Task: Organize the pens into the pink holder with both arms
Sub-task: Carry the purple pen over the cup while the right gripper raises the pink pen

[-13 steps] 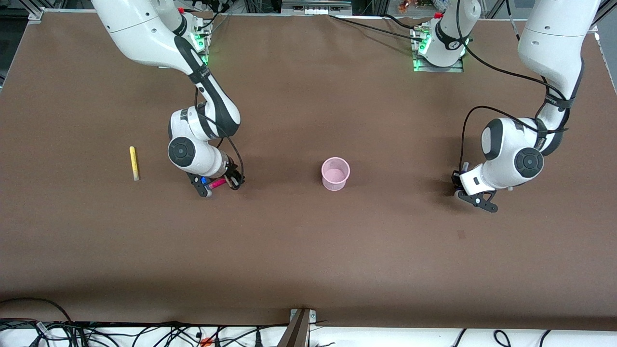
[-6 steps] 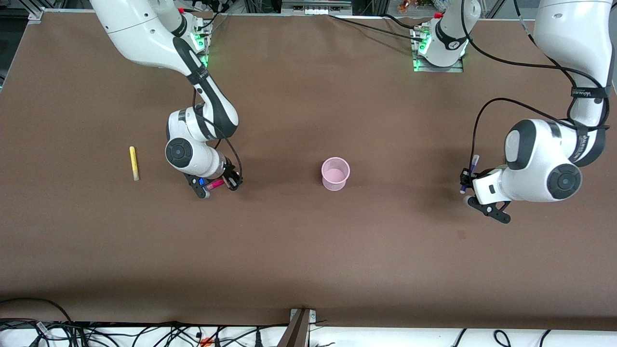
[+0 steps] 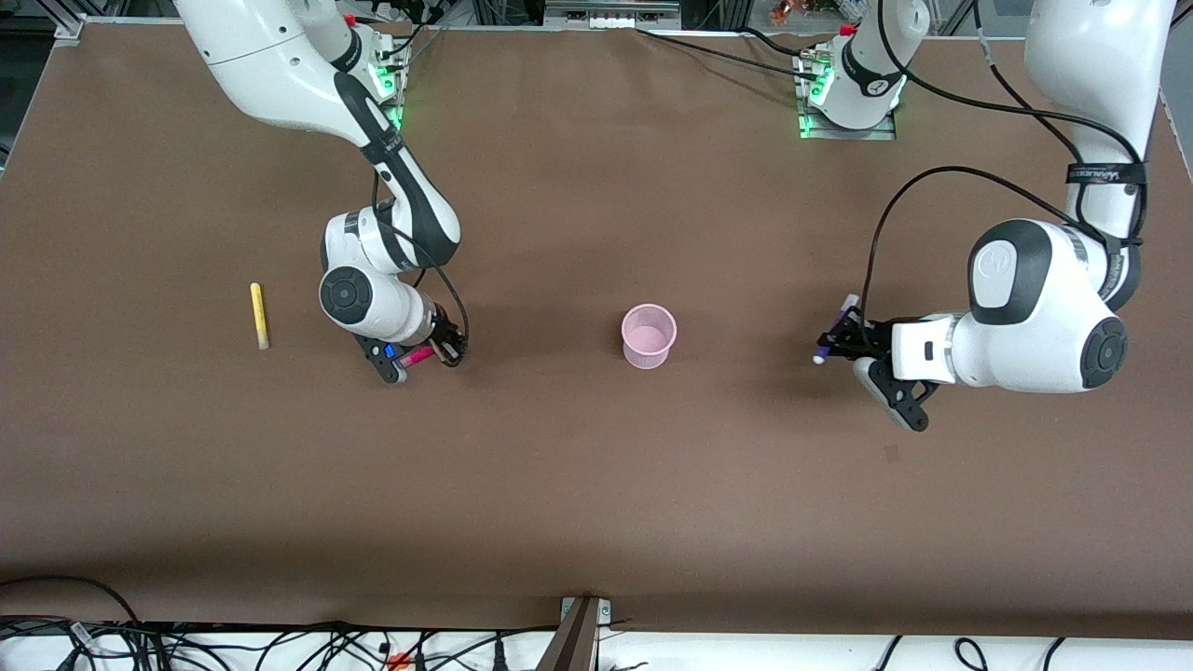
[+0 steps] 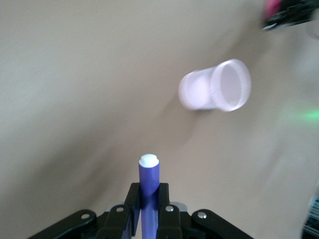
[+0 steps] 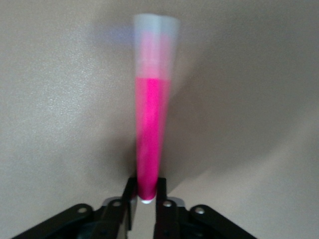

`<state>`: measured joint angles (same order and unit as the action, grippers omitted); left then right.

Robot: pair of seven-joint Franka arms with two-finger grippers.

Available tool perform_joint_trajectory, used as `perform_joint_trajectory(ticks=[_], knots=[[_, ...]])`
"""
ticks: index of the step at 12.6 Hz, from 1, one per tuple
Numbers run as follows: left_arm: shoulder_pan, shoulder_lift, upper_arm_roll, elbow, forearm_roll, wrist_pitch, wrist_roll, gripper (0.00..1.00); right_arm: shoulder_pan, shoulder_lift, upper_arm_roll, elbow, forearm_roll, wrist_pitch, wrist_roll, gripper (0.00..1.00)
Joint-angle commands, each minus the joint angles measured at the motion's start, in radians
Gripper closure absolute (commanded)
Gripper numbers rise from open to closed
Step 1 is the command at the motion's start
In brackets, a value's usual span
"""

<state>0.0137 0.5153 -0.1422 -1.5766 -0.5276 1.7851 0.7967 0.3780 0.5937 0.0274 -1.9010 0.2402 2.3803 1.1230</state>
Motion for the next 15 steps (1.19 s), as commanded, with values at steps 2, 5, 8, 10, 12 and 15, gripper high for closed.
perform_joint_trajectory(ticks=[2,5,8,10,12,15], knots=[[-0.001,0.054,-0.011,0.009,-0.285,-0.012,0.354,1.0,-0.004,-0.026,-0.001,-0.006,0.013,-0.004,-0.032,1.0],[-0.003,0.101,-0.074,0.023,-0.457,-0.006,0.615,1.0,-0.005,-0.06,0.0,0.063,0.019,-0.198,-0.026,1.0],[-0.035,0.14,-0.105,0.023,-0.639,0.032,0.891,1.0,-0.017,-0.075,-0.003,0.205,0.163,-0.461,-0.029,1.0],[-0.078,0.14,-0.106,0.021,-0.673,0.094,1.04,1.0,-0.045,-0.077,-0.003,0.288,0.273,-0.596,-0.028,1.0],[-0.11,0.14,-0.108,0.003,-0.687,0.143,1.181,1.0,-0.091,-0.077,-0.003,0.347,0.403,-0.697,-0.031,1.0],[-0.118,0.14,-0.109,-0.077,-0.779,0.16,1.346,1.0,-0.166,-0.077,-0.001,0.387,0.597,-0.826,-0.075,1.0]])
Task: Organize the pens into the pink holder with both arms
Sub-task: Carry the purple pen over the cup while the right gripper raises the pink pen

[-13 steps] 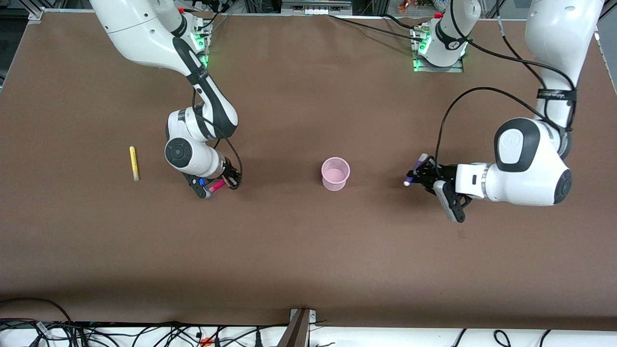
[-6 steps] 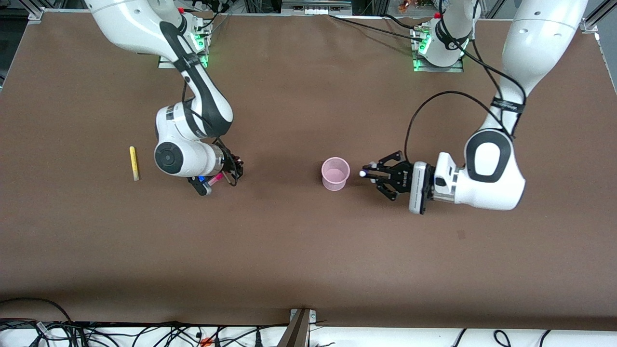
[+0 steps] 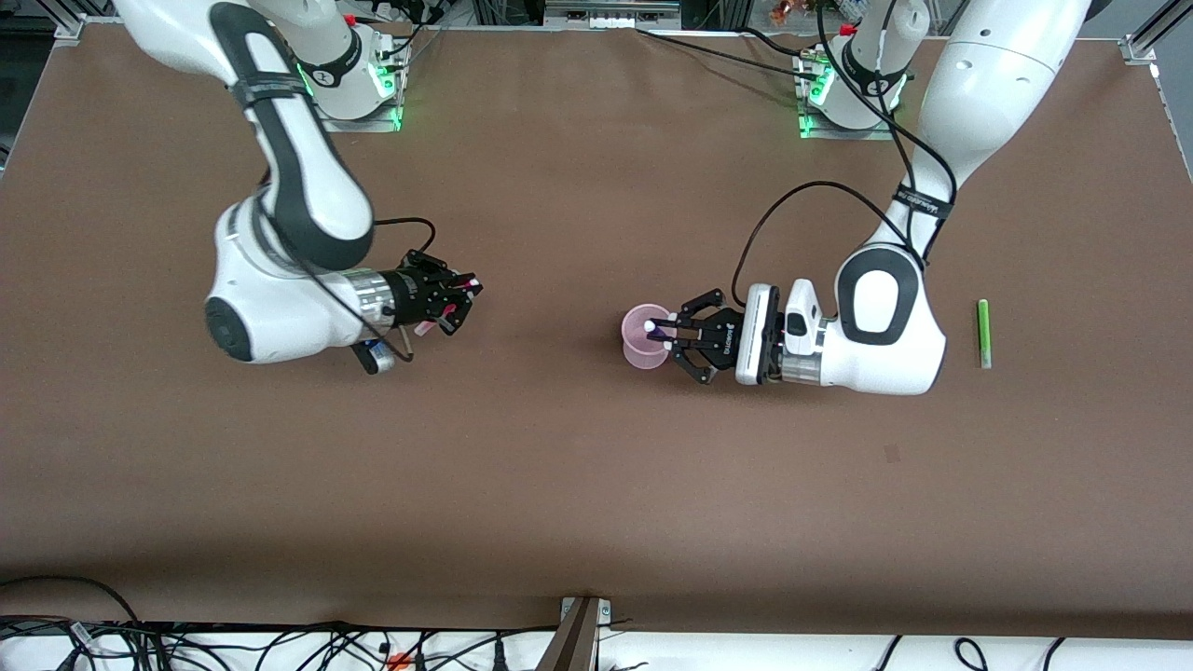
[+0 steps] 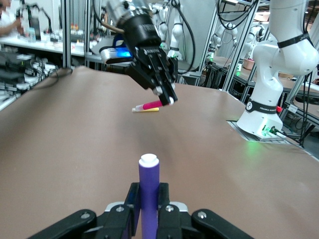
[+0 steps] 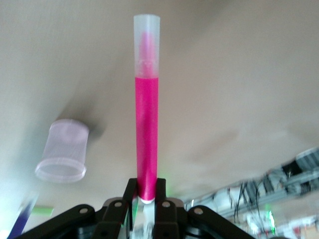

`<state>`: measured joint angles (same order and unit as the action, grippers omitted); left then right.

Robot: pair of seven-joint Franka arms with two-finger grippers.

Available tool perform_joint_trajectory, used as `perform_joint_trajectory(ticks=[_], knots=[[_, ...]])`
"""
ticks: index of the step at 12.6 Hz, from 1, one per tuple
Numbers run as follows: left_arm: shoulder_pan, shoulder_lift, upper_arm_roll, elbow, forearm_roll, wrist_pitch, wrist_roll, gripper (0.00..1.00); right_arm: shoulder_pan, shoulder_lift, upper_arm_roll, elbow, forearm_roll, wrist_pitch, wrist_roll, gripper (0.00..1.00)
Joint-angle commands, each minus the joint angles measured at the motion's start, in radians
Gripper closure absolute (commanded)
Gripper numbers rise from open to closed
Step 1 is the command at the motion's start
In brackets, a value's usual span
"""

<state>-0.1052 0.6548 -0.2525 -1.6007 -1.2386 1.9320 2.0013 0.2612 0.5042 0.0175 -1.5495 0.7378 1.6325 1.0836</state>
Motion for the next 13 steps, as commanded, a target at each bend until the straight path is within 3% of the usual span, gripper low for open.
perform_joint_trajectory(ticks=[1,2,3,4,6,9,13], knots=[[0.001,-0.001,-0.001,-0.068,-0.073,0.01,0.143,1.0,-0.08,0.013,0.009,0.046,0.156,-0.121,-0.048,1.0],[0.001,-0.009,-0.002,-0.09,-0.073,0.008,0.14,1.0,-0.106,0.014,0.009,0.049,0.205,-0.161,-0.059,1.0],[0.004,-0.011,-0.002,-0.097,-0.073,0.002,0.139,0.69,-0.134,0.016,0.01,0.049,0.253,-0.192,-0.062,1.0],[0.015,-0.011,-0.013,-0.111,-0.074,-0.007,0.151,0.01,-0.148,0.016,0.01,0.049,0.294,-0.213,-0.062,1.0],[0.033,-0.061,-0.024,-0.137,-0.076,-0.008,0.123,0.0,-0.152,0.016,0.01,0.049,0.359,-0.221,-0.059,1.0],[0.042,-0.134,-0.011,-0.133,-0.02,-0.027,-0.127,0.0,-0.152,0.017,0.012,0.049,0.425,-0.224,-0.057,1.0],[0.11,-0.251,-0.007,-0.116,0.316,-0.074,-0.56,0.0,-0.131,0.037,0.019,0.04,0.492,-0.198,-0.059,1.0]])
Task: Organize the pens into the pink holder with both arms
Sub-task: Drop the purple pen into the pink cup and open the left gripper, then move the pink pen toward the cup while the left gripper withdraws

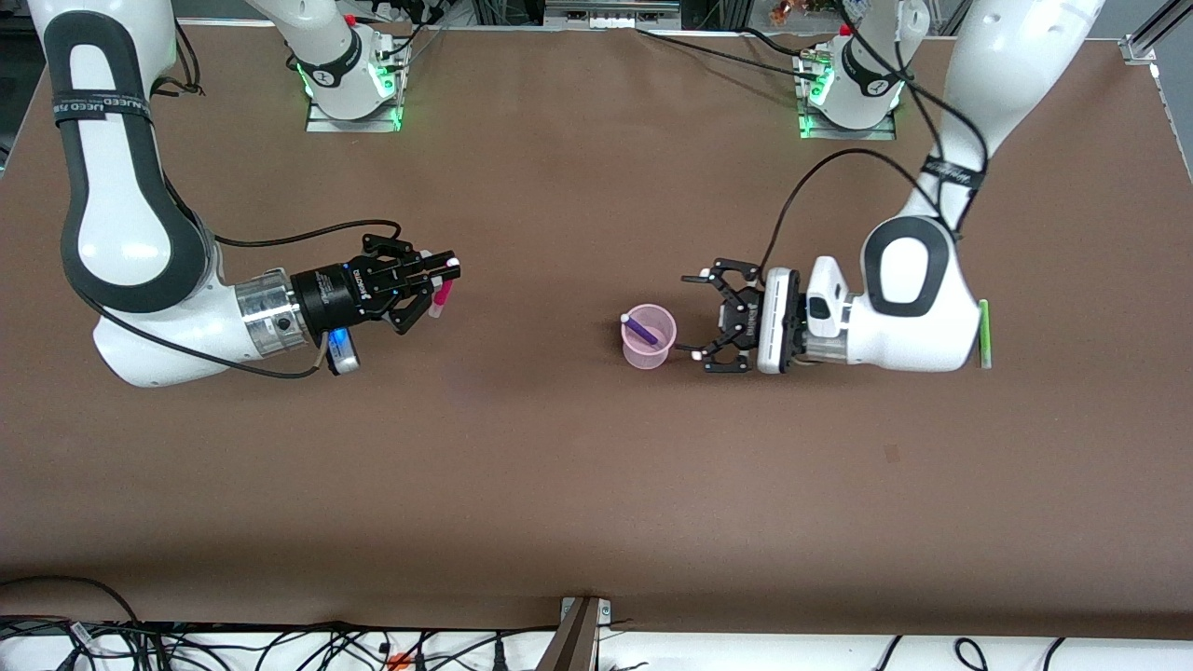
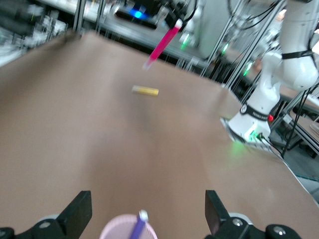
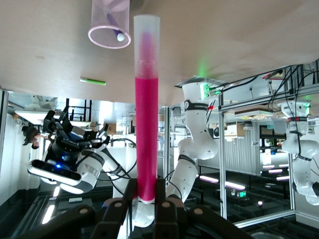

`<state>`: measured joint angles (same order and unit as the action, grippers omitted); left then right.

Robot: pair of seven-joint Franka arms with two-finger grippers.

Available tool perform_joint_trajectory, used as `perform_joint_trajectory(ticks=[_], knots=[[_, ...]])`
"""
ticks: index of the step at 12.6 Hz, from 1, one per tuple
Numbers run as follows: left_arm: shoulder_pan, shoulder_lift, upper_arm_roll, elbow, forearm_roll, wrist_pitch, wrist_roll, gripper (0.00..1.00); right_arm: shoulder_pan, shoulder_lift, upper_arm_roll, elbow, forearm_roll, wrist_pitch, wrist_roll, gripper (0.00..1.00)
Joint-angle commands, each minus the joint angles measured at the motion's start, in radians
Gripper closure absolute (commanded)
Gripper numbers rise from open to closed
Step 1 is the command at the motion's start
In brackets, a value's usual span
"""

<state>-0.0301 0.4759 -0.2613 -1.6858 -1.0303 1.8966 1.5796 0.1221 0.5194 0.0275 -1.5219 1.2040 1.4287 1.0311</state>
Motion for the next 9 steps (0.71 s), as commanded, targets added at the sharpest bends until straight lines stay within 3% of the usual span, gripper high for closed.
perform_joint_trajectory(ticks=[1,6,9], knots=[[0.059,-0.095,0.002,-0.019,0.204,-0.069,-0.245,0.0,0.028,0.028,0.011,0.008,0.037,0.025,-0.006,1.0],[0.098,-0.12,0.016,0.17,0.744,-0.359,-0.71,0.0,0.221,0.05,0.011,-0.032,0.152,0.309,0.01,1.0],[0.099,-0.128,0.017,0.222,1.005,-0.425,-0.887,0.0,0.379,0.067,0.011,-0.03,0.256,0.535,0.017,1.0]])
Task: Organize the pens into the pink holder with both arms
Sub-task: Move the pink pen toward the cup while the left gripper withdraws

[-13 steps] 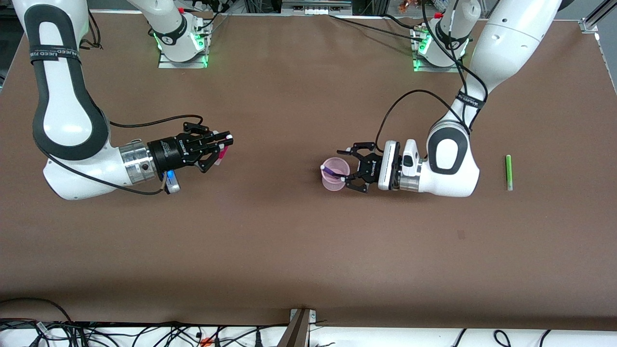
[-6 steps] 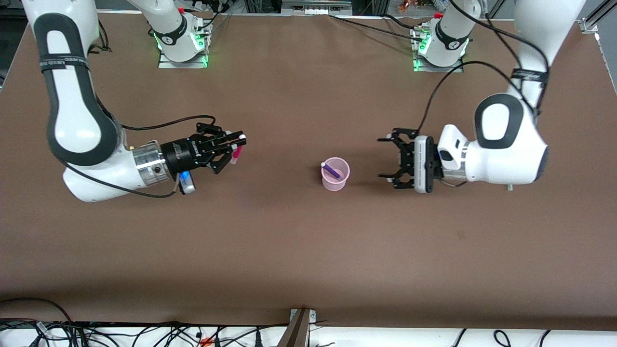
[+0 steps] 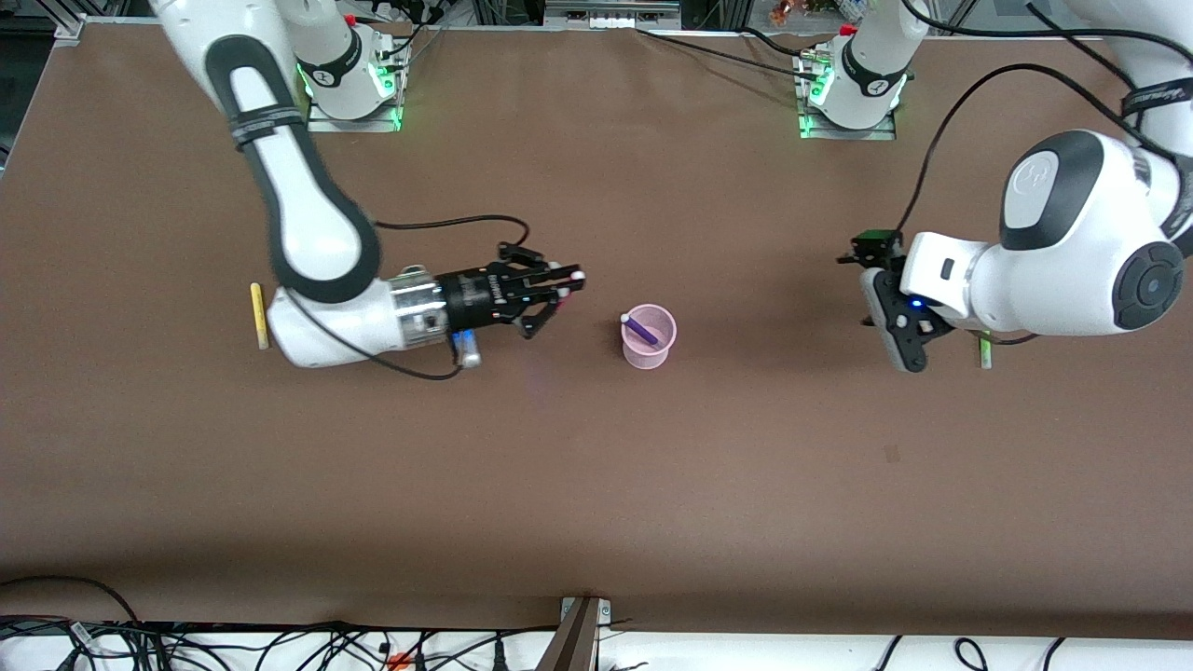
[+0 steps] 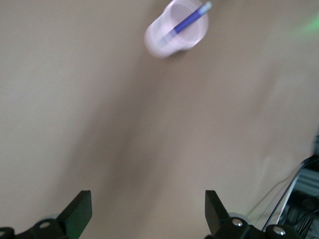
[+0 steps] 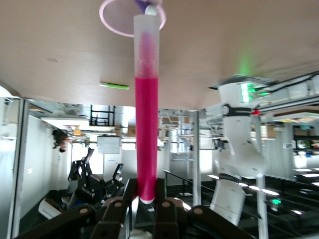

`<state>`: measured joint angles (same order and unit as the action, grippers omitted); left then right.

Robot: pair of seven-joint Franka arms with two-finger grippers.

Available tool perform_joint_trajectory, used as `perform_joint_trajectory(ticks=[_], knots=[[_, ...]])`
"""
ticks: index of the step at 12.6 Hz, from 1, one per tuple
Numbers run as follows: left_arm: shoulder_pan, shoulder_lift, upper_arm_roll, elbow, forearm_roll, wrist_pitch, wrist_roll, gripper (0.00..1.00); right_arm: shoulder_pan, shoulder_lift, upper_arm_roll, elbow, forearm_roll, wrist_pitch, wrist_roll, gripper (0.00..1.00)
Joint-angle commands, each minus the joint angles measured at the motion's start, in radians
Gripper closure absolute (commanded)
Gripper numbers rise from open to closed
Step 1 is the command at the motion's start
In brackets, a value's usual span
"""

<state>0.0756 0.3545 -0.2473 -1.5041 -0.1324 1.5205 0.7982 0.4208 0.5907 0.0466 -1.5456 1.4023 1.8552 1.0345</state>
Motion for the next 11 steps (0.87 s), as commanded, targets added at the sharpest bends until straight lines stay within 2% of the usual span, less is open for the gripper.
perform_joint_trajectory(ticks=[1,4,7,10,11], knots=[[-0.007,-0.008,0.002,0.071,0.188,-0.081,-0.197,0.0,0.129,-0.002,-0.008,-0.007,0.093,0.195,0.013,1.0],[-0.017,-0.029,-0.009,0.143,0.368,-0.158,-0.411,0.0,0.248,0.021,-0.008,0.004,0.156,0.404,0.013,1.0],[0.004,-0.052,0.013,0.23,0.361,-0.148,-0.462,0.0,0.315,0.066,-0.008,0.016,0.153,0.499,0.007,1.0],[0.026,-0.055,0.003,0.249,0.316,-0.155,-0.884,0.0,0.323,0.132,-0.01,0.084,0.15,0.521,0.006,1.0],[0.021,-0.068,0.009,0.234,0.312,-0.135,-0.907,0.0,0.323,0.15,-0.011,0.107,0.15,0.521,0.007,1.0]])
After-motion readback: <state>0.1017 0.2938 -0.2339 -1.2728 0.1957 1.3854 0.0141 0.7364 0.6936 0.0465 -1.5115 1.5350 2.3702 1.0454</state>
